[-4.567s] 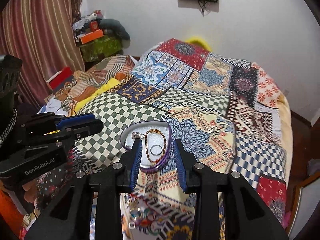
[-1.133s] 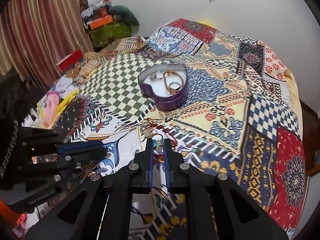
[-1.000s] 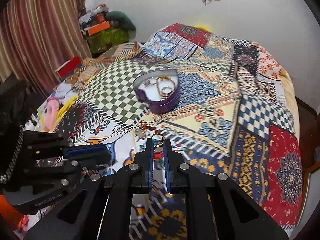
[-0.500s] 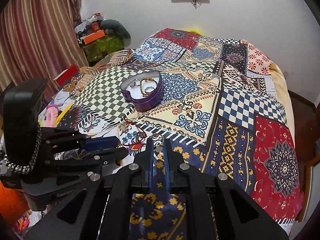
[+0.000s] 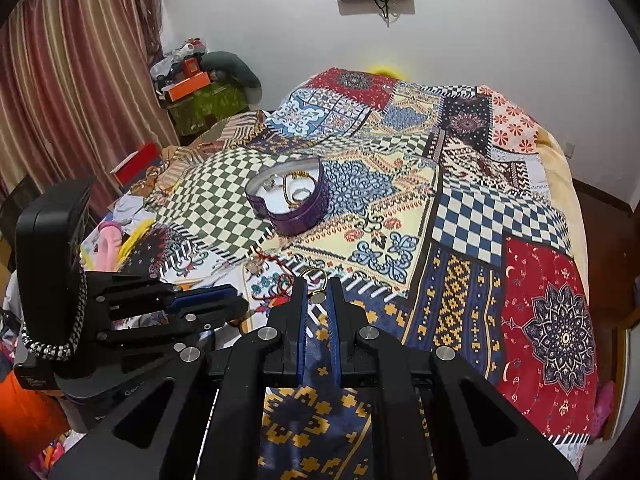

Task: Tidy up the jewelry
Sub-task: 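Grasp a silver ring with the left tool while the right tool grasps a silver earring, then carry the ring and earring over the purple heart tin with both tools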

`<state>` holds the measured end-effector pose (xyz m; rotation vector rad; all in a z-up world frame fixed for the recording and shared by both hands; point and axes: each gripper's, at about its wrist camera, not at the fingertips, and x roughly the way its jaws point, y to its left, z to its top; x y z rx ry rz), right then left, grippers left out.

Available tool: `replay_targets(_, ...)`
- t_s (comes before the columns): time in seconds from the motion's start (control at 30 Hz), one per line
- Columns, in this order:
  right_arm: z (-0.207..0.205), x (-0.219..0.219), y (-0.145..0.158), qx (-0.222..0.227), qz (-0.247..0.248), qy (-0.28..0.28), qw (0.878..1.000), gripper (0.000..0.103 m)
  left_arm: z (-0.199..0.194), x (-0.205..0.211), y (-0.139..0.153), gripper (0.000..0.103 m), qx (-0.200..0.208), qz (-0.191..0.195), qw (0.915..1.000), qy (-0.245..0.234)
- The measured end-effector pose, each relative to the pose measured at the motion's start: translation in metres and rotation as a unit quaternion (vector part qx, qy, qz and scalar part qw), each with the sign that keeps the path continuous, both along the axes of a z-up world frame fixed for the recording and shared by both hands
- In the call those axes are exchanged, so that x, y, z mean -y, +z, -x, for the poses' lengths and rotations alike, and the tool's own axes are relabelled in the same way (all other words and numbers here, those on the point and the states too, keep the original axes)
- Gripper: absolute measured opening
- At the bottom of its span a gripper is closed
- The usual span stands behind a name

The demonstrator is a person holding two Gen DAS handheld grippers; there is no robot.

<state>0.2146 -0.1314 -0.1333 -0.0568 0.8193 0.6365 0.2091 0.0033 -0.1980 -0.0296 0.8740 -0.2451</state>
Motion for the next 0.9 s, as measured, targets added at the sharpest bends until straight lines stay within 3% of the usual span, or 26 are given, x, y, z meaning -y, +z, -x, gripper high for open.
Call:
replay_targets(0.47,-0.012,-0.028,0.029,0.036,-0.016,0.010,0.999,0.009,-0.009,-0.038,0.051,0.009,0.064,0.010,0.9972,0.037)
replay_targets(0.9,-0.049,-0.046,0.038,0.048,-0.032,-0.004,0.998,0.009,-0.048,-0.066,0.063,0.009,0.087,0.018,0.9942,0.061)
